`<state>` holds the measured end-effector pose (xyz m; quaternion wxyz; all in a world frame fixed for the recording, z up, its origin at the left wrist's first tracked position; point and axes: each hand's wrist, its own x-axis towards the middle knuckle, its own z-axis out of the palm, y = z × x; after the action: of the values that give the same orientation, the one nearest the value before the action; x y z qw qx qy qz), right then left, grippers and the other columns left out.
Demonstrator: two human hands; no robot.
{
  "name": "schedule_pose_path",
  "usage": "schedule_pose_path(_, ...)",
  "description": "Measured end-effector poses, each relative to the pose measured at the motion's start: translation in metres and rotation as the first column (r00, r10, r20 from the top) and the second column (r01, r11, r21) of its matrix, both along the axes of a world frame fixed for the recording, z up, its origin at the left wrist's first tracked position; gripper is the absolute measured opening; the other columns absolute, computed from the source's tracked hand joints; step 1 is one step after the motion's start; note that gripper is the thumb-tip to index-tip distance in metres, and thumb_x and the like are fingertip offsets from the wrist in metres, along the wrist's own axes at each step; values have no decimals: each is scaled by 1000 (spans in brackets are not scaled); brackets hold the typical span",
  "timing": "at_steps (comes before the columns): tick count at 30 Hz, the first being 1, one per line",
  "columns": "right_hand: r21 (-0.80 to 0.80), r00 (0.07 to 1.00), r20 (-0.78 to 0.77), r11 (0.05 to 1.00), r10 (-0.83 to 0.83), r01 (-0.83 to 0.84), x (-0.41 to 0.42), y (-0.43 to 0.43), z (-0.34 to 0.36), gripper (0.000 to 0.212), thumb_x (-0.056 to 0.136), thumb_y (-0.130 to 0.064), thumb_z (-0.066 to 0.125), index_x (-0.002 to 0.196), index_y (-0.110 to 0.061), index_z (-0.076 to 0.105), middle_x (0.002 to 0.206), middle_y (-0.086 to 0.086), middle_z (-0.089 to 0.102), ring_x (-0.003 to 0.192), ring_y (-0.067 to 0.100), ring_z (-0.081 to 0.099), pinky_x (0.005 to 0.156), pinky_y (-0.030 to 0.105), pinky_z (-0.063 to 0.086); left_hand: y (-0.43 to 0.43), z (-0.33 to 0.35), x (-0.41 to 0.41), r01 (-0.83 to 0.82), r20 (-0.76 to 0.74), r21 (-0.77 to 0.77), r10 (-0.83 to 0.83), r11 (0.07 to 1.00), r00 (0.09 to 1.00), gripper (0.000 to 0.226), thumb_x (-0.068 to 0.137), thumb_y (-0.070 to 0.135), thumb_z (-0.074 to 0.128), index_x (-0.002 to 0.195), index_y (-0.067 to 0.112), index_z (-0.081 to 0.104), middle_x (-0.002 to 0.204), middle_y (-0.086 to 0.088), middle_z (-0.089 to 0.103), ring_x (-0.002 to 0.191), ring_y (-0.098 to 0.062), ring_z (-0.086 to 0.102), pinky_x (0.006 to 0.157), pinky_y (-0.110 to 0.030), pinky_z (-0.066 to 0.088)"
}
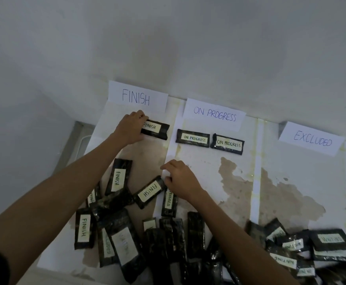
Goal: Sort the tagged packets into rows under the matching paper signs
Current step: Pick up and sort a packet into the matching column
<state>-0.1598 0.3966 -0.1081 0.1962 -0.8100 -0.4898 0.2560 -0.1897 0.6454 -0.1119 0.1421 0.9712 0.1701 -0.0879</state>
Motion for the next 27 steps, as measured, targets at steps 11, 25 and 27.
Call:
schedule_pose_path(11,-36,934,23,933,358,-357,-9,12,-18,52,69,-23,74,118,-13,61,122,10,59,113,30,50,89,42,43,9,-20,-7,-7,68,-101,14,995,998,66,76,8,63,137,0,39,136,-22,42,129,-39,35,104,-50,31)
schedule_pose_path(25,-295,857,296,894,421,-338,-32,35,15,19,83,-4,54,100,-8,59,101,10,60,103,31,47,81,37,38,-92,16,-124,-302,237,-462,444,834,864,50,80,8,63,128,19,52,128,-4,48,119,-21,38,104,-41,37)
schedule_pose_path(27,-271,908,251,924,337,-268,-25,34,24,13,82,-8,56,95,-10,58,96,8,63,97,28,51,74,34,38,-105,25,-134,-373,247,-493,537,786,807,52,82,9,62,131,17,47,128,-6,47,118,-20,38,102,-37,36)
